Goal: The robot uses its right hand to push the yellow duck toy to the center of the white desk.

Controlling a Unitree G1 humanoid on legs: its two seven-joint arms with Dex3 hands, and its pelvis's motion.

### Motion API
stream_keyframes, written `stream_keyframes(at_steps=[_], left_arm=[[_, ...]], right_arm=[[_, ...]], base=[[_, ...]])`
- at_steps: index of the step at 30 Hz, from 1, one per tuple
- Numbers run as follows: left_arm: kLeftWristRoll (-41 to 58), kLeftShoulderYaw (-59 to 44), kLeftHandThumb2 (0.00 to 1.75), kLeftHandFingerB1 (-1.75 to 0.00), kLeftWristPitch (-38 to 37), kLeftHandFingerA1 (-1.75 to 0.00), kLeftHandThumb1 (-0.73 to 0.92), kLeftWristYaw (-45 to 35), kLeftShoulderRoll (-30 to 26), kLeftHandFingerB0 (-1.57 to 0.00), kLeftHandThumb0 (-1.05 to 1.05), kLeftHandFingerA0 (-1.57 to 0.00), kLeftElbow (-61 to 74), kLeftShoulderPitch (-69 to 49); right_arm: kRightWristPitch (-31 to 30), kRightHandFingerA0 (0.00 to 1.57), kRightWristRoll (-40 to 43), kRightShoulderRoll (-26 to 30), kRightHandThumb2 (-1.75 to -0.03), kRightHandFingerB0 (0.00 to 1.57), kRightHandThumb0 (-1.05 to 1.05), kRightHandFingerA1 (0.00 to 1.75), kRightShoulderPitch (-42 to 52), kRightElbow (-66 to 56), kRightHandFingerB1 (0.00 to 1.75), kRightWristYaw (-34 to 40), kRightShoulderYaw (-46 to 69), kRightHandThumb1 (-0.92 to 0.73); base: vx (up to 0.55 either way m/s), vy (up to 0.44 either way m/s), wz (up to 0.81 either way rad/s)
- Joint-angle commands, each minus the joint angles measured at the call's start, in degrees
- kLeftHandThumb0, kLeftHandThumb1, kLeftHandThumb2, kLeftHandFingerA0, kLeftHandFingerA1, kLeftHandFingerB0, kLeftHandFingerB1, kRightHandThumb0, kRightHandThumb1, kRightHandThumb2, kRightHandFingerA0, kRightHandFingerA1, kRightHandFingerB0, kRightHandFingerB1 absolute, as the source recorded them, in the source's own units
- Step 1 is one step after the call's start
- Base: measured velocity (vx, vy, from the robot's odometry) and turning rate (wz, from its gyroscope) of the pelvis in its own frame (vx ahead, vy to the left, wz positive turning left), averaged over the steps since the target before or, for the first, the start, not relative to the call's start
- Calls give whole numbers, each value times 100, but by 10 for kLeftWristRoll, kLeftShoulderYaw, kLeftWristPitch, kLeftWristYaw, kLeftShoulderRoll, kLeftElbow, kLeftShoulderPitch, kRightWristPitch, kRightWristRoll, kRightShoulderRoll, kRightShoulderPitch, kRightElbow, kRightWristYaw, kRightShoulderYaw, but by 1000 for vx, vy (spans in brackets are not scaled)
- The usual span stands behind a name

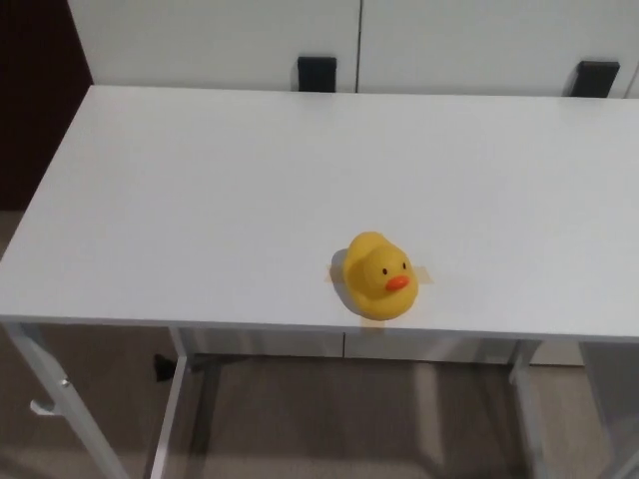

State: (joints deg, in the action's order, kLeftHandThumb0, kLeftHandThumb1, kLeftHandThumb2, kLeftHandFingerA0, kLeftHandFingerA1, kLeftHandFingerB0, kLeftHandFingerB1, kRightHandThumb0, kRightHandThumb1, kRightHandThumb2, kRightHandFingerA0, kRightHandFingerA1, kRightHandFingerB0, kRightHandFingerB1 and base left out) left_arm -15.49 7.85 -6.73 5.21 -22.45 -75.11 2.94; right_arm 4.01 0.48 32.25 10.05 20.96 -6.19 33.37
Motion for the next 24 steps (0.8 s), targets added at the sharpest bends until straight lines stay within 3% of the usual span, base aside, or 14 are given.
stream_keyframes(at_steps=[1,2,4,5,7,8,24], left_arm=[[1,-8,70,-65,-21,-71,66,-1,-18,-84,-16,-85,-3,-5],[0,-8,65,-63,-20,-72,67,1,-18,-84,-18,-86,-3,-6],[0,-7,65,-63,-20,-72,67,2,-17,-84,-18,-86,-3,-6],[1,-9,72,-62,-21,-73,65,1,-17,-84,-15,-87,-3,-7],[3,-11,72,-62,-21,-73,65,0,-17,-84,-15,-87,-2,-8],[3,-12,72,-63,-20,-74,67,-1,-19,-84,-15,-85,-3,-7],[0,-16,68,-63,-23,-73,68,0,-23,-83,-16,-85,-1,-11]], right_arm=[[143,72,43,2,-115,47,11,56,99,172,47,2,78,-45],[131,102,46,0,-102,73,7,55,103,200,52,-4,77,-49],[125,102,48,0,-102,73,7,55,105,221,52,-9,76,-49],[131,122,40,4,-84,89,-6,63,102,264,58,-16,63,-57],[143,122,29,9,-84,89,-6,63,96,313,58,-24,47,-57],[136,132,24,10,-82,89,-4,70,96,325,58,-32,36,-61],[151,120,47,32,-92,82,-9,69,83,401,58,-91,-2,-55]], base=[[0,0,0],[0,0,0],[0,0,0],[0,0,0],[0,0,0],[0,0,0],[0,0,0]])
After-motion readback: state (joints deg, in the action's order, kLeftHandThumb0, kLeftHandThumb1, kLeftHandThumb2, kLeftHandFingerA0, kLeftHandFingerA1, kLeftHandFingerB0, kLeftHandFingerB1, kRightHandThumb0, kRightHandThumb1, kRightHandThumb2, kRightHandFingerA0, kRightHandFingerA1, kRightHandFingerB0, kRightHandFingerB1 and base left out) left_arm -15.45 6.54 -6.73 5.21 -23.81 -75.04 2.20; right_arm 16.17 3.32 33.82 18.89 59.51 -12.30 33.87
